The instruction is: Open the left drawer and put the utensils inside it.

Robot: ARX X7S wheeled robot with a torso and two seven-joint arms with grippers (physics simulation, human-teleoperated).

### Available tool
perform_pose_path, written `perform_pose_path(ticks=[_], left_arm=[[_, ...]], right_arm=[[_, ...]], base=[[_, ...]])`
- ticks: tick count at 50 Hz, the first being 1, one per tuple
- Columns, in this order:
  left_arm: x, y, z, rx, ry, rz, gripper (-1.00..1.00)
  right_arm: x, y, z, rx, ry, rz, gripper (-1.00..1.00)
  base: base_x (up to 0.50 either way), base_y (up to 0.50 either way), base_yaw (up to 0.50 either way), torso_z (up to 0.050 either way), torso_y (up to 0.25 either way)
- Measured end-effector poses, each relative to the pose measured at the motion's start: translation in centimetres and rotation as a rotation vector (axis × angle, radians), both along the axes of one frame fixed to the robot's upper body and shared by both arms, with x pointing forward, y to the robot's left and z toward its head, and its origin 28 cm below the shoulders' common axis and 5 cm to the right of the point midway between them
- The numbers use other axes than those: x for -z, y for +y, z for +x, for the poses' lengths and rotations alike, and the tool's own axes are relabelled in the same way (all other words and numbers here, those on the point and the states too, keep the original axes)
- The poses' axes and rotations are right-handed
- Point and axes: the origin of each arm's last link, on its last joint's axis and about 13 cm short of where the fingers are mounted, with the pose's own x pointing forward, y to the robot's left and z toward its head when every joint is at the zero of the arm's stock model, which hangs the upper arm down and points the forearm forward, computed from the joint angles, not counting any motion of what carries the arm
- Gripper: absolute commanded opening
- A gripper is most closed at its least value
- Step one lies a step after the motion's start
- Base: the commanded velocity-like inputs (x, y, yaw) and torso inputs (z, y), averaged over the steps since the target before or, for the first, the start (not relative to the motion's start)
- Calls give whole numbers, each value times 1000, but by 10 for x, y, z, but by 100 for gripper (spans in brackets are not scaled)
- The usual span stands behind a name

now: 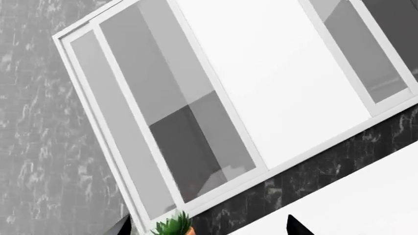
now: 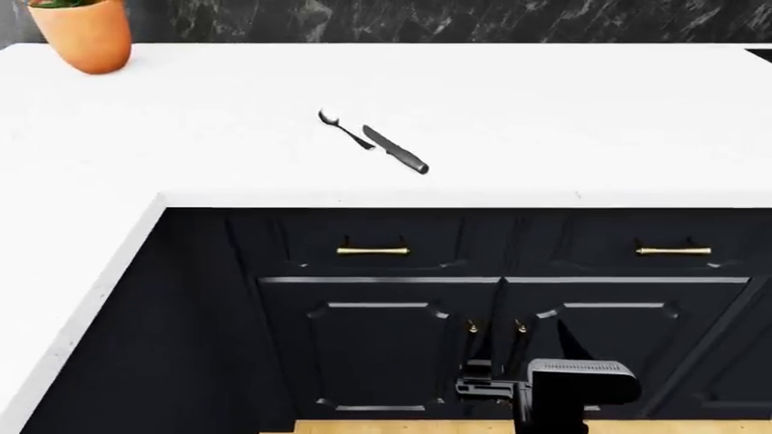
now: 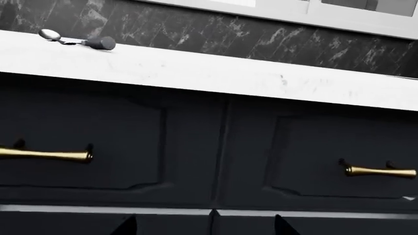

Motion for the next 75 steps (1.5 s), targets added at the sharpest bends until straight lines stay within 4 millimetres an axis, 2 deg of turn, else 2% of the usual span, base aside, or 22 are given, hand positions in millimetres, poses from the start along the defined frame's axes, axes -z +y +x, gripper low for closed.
perform_pose_path(ticks=[13, 29, 37, 47, 53, 61, 75], left_arm=[[0, 0, 0, -3, -4, 2, 100], [0, 1, 0, -5, 1, 7, 100], [0, 1, -1, -6, -3, 9, 100], [0, 1, -1, -8, 1, 7, 100], [1, 0, -1, -1, 12, 1, 100], [2, 0, -2, 3, 20, 3, 100], [3, -1, -2, 6, 27, 2, 100]], right_arm=[[0, 0, 0, -7, -5, 8, 100], [0, -2, 2, -13, 23, 86, 100], [-3, -3, 5, -55, 130, 323, 100], [-8, -5, 9, -113, 255, 728, 100], [-9, -3, 14, -138, 307, 896, 100], [-12, 0, 24, -154, 352, 1032, 100], [-13, 3, 38, -152, 383, 1150, 100]], base=[[259, 440, 0, 0, 0], [11, 2, 0, 0, 0], [0, 0, 0, 0, 0], [0, 0, 0, 0, 0], [0, 0, 0, 0, 0], [0, 0, 0, 0, 0], [0, 0, 0, 0, 0]])
